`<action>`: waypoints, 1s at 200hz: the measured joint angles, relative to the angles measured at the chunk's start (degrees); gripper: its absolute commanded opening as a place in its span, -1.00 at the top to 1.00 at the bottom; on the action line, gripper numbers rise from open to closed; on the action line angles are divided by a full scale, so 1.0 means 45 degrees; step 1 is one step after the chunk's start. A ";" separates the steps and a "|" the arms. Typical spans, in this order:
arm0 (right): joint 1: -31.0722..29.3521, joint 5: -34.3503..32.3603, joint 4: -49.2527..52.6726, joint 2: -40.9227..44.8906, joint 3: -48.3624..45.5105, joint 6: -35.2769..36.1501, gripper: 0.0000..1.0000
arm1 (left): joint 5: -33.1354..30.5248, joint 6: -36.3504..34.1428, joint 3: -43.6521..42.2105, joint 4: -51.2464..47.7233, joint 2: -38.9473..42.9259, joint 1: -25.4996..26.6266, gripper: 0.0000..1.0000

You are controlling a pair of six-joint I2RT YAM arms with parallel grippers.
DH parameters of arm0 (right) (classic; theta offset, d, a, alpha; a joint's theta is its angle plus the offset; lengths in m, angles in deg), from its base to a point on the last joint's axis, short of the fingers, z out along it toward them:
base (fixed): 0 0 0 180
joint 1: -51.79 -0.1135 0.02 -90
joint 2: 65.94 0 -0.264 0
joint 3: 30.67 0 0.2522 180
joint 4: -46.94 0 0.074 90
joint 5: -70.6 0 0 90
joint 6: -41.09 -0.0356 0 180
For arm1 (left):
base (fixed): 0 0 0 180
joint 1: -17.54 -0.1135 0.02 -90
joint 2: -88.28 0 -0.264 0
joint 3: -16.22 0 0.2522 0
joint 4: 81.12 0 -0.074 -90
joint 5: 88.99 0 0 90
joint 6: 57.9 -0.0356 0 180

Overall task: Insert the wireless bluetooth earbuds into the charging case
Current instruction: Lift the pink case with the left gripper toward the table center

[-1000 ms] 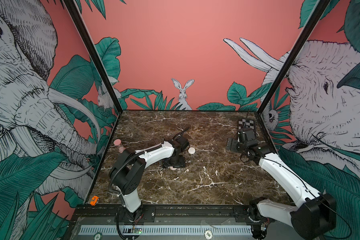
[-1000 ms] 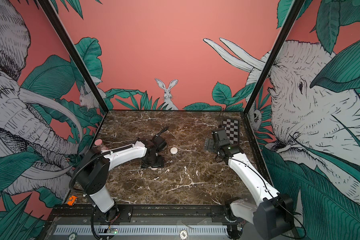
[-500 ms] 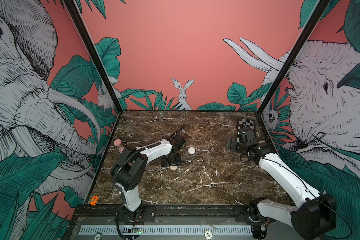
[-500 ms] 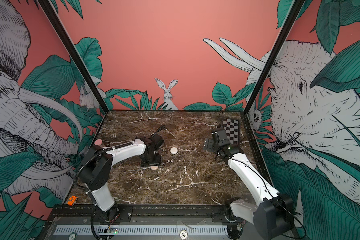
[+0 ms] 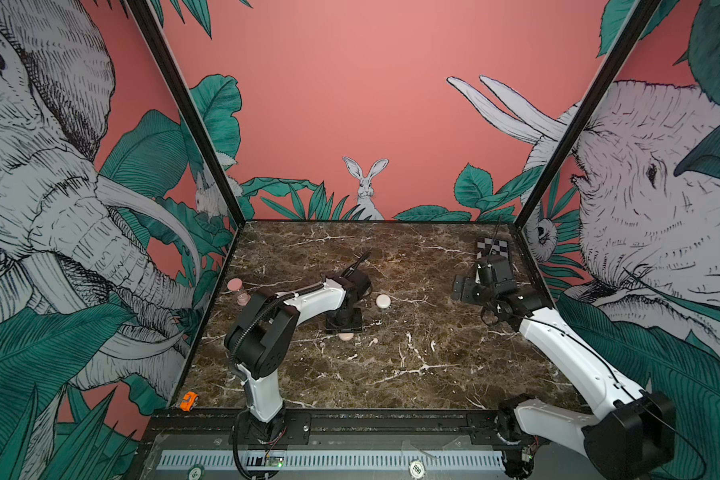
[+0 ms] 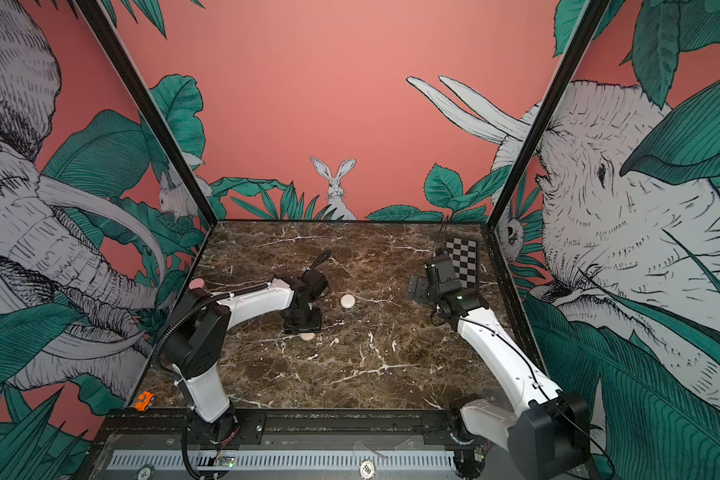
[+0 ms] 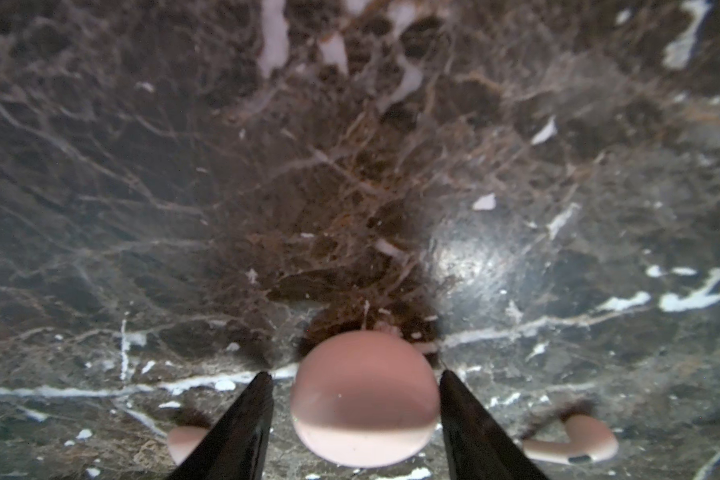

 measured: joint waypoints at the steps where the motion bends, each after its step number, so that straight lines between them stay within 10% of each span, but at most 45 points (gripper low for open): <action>1: 0.0000 0.0000 0.0000 0.0000 0.0000 0.0000 -0.96 | 0.0000 0.0010 0.0000 0.0000 -0.0005 0.0000 -0.21; 94: 0.0000 0.0005 -0.0063 0.0068 -0.0185 0.0000 -0.96 | 0.0068 -0.0063 -0.0073 0.0219 -0.0194 0.0000 0.14; 133: 0.0000 0.0000 -0.0068 0.0078 -0.0185 0.0000 -0.96 | 0.0063 -0.0345 -0.0073 0.0219 -0.0189 0.0010 1.00; 200: -0.0024 0.0476 0.0083 0.0087 -0.0112 -0.0005 -0.96 | -0.0355 -0.2220 -0.0039 0.0321 0.0719 0.0282 1.00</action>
